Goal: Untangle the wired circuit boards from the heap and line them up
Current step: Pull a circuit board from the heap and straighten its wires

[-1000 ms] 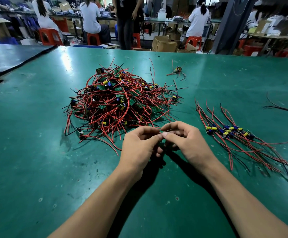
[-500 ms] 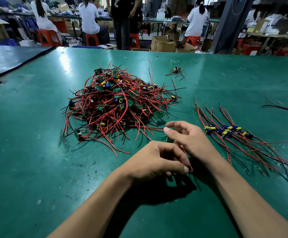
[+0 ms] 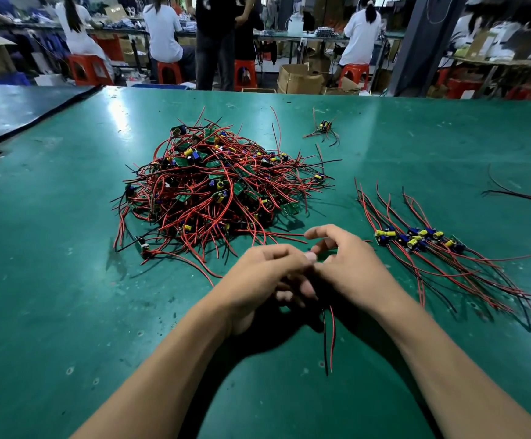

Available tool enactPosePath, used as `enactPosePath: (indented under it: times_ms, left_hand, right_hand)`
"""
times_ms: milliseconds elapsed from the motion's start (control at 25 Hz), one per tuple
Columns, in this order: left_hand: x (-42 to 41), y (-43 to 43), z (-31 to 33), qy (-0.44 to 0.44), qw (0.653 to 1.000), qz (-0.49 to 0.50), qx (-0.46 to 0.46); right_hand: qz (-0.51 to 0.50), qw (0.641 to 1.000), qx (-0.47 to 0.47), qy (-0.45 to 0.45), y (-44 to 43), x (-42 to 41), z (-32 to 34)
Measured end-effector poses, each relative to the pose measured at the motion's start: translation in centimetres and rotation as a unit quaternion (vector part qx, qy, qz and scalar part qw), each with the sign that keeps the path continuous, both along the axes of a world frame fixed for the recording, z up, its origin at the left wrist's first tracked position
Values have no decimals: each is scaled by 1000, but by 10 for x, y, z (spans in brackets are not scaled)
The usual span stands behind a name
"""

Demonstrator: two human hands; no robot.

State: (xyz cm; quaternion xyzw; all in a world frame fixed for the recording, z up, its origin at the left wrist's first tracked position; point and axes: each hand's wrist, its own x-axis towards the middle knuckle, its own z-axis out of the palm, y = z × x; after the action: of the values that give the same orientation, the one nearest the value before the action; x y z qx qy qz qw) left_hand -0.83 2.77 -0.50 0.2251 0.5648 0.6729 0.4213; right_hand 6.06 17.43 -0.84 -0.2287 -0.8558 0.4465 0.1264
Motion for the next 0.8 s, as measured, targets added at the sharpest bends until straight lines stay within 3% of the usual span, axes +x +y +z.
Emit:
enactPosePath:
  times_ms: [160, 280, 360, 440, 720, 800]
  left_hand:
    - [-2, 6, -3, -60, 986, 156, 17]
    - [5, 11, -8, 0, 973, 231, 1]
    - [10, 11, -13, 91, 968, 231, -34]
    - [12, 10, -14, 128, 965, 224, -41]
    - [8, 7, -8, 24, 979, 202, 30]
    - [6, 7, -7, -3, 982, 184, 45]
  right_hand:
    - [-5, 997, -63, 34, -1, 1, -1]
    - [-8, 981, -173, 87, -1, -1, 0]
    - [-9, 965, -235, 119, -1, -2, 1]
    - [1, 943, -300, 147, -2, -1, 1]
    - [27, 878, -454, 149, 3, 1, 7]
    - [24, 880, -453, 141, 5, 2, 8]
